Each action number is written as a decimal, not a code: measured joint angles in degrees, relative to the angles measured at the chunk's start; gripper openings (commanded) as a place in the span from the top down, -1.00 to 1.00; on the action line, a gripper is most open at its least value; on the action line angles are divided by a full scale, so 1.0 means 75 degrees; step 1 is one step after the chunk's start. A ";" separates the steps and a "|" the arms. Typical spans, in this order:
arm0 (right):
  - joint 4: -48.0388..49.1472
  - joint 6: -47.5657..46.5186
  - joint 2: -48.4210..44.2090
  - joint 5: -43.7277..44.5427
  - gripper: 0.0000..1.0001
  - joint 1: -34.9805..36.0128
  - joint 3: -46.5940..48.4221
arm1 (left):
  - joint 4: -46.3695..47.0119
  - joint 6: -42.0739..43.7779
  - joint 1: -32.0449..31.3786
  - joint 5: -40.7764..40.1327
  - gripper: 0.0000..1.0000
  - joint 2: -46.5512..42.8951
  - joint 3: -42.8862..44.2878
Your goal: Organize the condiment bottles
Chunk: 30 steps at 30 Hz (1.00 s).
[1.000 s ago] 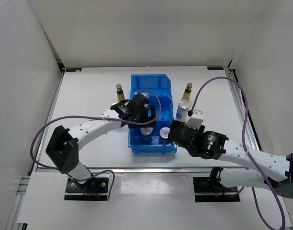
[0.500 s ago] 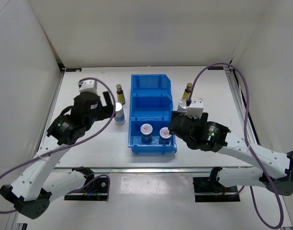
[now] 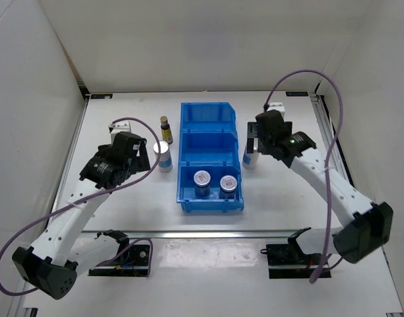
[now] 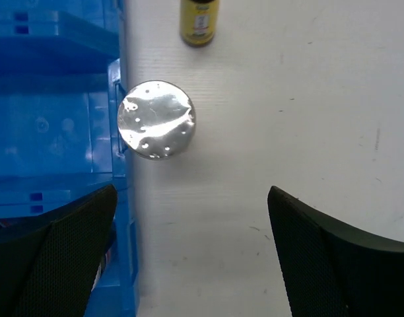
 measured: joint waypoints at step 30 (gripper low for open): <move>0.0361 -0.0930 0.1545 -0.2288 0.84 -0.0627 0.1250 | 0.0154 0.0207 0.0542 0.0463 -1.00 0.0557 0.0000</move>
